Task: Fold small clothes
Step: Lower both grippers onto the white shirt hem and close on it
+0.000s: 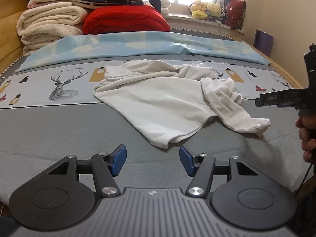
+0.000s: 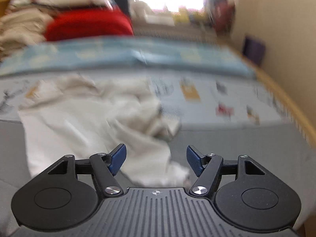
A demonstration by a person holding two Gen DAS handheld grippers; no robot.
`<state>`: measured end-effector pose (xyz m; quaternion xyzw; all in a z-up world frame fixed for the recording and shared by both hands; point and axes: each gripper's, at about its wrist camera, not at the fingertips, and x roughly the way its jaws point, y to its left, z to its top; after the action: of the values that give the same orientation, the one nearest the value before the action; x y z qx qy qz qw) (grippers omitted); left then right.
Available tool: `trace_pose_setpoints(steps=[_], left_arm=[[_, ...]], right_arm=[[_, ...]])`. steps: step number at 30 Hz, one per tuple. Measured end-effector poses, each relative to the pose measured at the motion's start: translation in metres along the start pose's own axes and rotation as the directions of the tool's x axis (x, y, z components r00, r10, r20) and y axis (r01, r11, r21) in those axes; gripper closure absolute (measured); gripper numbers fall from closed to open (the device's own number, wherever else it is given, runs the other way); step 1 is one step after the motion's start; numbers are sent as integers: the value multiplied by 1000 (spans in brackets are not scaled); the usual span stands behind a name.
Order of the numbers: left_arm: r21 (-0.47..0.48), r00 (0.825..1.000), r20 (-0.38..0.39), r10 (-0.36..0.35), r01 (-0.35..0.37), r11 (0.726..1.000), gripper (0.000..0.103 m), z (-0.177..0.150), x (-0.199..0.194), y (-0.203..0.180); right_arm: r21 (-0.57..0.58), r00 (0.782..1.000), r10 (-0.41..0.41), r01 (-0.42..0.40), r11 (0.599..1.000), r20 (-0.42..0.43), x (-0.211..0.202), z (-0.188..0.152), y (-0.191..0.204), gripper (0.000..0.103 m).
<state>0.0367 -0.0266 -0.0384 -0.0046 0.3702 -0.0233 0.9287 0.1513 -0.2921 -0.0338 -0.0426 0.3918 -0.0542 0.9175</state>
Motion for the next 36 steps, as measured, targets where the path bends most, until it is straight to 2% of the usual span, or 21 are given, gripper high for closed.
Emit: trace_pose_setpoints(steps=[3,5,6,8,12,15,20,23,24,25,27,28,32,36], left_arm=[[1,1000,-5,-10,10,1000,43,4,9,-9],[10,1000,-5,-13,13,1000,46,6,13,-16],[17,1000,-2,-15,15,1000,47,7,15,-21],[31,1000,2,-15,14,999,58,9,18,-29],[23,1000,-4,-19,19,1000,64,26,20,-35],[-9,997,5,-74,74,997,64,53,21,-24],[55,988,-7,-155,155,986,64,88,56,7],[-47,983,-83,-164,161,986,64,79,97,40],[-104,977,-147,-153,139,985,64,75,113,48],[-195,958,-239,-162,116,974,64,73,130,57],[-343,928,-271,-255,154,926,64,70,147,67],[-372,915,-289,-283,165,913,62,69,155,66],[-333,901,-357,-246,123,935,62,67,178,50],[-332,882,-417,-221,78,940,62,54,195,40]], right_arm=[[32,1000,16,-15,999,-23,9,3,-2,32],[4,999,31,-31,1000,-29,14,2,2,28],[-15,999,35,-36,999,-37,16,2,4,28],[-42,998,42,-44,998,-54,21,3,6,28],[-70,994,37,-44,997,-102,29,1,7,28],[-60,992,52,-59,996,-114,30,1,4,28],[-55,991,47,-54,997,-126,33,-1,-1,28],[-32,988,49,-54,998,-144,36,-1,-6,28],[-28,988,50,-54,998,-145,35,-1,-7,28],[-25,988,50,-55,998,-145,36,-1,-7,28],[-23,987,51,-55,998,-152,38,-2,-8,28],[-26,985,51,-56,998,-163,40,-3,-7,28],[-68,976,51,-67,995,-213,51,-7,-2,28],[-139,958,29,-71,988,-285,68,-17,6,28]])
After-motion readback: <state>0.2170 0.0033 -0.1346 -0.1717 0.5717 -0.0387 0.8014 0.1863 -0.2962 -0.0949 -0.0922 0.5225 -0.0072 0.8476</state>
